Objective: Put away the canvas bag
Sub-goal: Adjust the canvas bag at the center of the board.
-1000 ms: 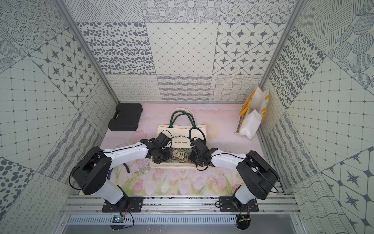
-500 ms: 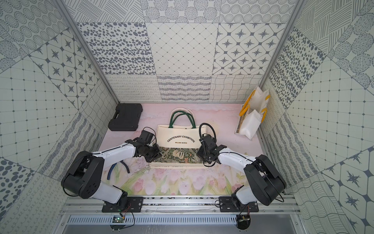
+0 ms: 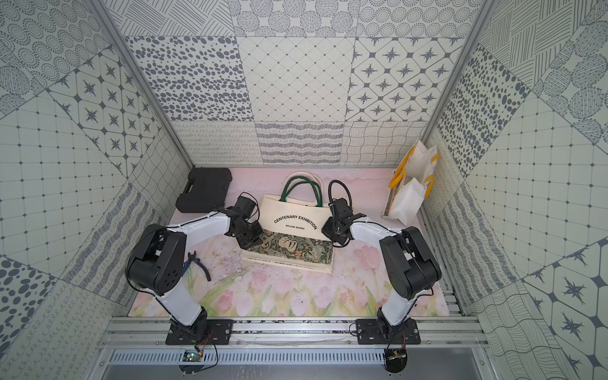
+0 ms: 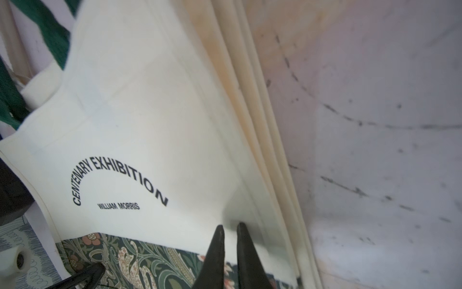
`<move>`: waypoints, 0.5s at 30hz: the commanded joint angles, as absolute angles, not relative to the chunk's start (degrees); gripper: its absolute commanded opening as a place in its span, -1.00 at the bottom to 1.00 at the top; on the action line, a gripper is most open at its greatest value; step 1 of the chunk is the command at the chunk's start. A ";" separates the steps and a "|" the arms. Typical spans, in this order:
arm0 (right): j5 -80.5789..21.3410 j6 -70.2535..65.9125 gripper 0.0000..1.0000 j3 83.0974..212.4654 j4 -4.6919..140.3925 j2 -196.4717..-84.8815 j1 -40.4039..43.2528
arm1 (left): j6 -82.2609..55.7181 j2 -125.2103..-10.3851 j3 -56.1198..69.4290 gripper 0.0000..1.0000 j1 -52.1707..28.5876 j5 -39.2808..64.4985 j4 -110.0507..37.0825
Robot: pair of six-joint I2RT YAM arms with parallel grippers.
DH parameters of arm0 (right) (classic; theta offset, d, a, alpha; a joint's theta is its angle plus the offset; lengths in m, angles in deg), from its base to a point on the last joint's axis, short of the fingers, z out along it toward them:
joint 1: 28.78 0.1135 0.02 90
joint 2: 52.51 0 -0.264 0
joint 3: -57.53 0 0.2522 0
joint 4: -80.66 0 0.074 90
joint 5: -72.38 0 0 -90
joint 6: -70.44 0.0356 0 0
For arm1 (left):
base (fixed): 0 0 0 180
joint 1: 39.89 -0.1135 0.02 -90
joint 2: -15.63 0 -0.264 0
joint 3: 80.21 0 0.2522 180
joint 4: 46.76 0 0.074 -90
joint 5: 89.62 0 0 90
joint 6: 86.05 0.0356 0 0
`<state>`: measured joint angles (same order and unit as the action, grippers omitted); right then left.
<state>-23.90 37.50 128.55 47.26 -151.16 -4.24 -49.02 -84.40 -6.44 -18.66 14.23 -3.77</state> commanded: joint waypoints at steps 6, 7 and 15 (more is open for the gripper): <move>-23.73 36.40 -0.74 137.81 44.81 -158.52 -5.38 | -48.82 -84.70 -9.18 -1.00 -19.43 8.12 -3.39; -23.81 36.85 -0.74 137.67 45.10 -159.05 -5.34 | -49.84 -83.59 -10.72 -1.00 -19.41 8.74 -4.15; -25.89 37.90 -0.74 136.47 47.13 -160.60 -6.03 | -54.93 -78.69 -18.61 -1.00 -14.25 10.96 -6.68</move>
<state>-25.48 37.26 137.16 47.02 -159.25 -5.69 -51.32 -79.39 -15.10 -17.37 15.25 -12.53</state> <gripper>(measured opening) 0.129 0.049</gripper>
